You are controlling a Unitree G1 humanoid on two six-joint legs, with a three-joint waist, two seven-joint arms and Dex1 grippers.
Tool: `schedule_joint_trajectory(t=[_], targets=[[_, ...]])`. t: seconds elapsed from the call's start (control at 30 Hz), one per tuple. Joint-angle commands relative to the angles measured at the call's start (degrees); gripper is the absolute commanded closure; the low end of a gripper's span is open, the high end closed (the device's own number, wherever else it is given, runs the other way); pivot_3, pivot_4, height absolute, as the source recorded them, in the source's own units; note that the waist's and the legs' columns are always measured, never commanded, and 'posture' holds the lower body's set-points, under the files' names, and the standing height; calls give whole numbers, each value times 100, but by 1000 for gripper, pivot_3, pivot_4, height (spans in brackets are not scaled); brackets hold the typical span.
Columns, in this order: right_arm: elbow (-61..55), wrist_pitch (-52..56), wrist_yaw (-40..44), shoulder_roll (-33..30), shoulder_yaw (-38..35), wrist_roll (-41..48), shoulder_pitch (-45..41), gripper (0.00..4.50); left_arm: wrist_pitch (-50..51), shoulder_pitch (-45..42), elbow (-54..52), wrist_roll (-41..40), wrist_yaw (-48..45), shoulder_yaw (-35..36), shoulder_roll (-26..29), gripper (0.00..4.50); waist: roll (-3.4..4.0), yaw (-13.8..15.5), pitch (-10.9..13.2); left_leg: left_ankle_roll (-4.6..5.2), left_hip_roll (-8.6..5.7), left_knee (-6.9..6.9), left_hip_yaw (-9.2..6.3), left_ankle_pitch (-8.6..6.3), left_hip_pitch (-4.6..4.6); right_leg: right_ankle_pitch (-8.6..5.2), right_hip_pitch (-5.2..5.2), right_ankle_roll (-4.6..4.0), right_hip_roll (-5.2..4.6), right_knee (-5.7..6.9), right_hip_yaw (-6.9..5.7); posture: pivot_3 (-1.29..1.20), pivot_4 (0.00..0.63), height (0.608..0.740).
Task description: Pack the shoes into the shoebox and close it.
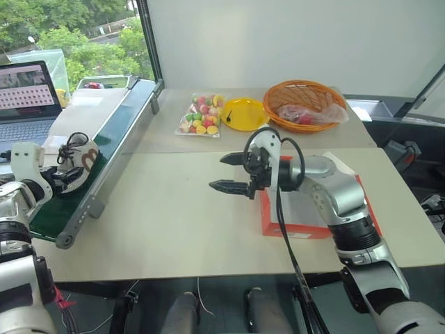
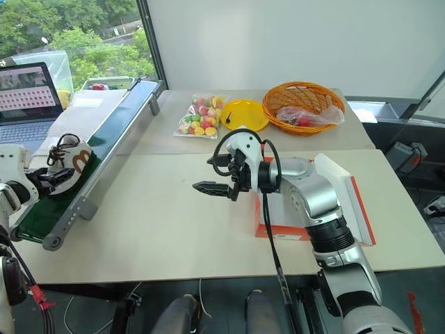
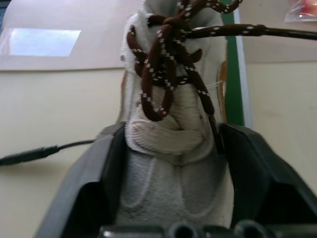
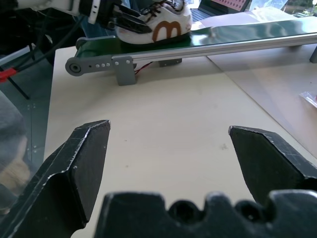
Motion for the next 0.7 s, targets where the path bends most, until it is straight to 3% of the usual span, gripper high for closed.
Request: schedule_joint_trajectory(t=[0.03, 0.13, 0.2, 0.47, 0.7], targets=[[-282, -1, -29, -50, -138, 49, -42, 0, 135, 12, -181, -156, -76, 110, -23, 3058, 0, 36, 0, 0, 0, 2, 0, 0, 0, 0, 3, 0, -1, 0, -1, 0, 150, 740], [-340, 19, -43, -73, -138, 60, -8, 0, 361, 83, -535, -338, -49, 256, -86, 4067, -1, 74, 0, 0, 0, 4, -1, 0, 0, 0, 4, 1, -1, -1, -2, 0, 150, 740], [-361, 40, -58, -64, -142, 78, -4, 0, 682, 165, -1039, -549, -9, 378, -190, 4478, -1, 98, 0, 0, 0, 4, -2, 0, -1, 0, 2, 0, 0, 1, -3, 0, 150, 740], [-243, 622, -738, 652, -1165, 1083, -108, 0, 2646, 753, -5155, -2007, 741, 559, -1455, 4478, -9, 101, -1, 0, 2, 7, -15, 0, -19, 3, -3, -4, 0, 1, -2, 0, 150, 740], [865, 1355, -2526, 1050, -2055, 1043, -511, 0, 3370, -10, -6365, -3197, 2584, 1041, -3166, 4478, -12, 79, -2, -2, 0, 8, -7, 1, 8, 3, 1, -5, -2, 21, 4, 0, 150, 740]])
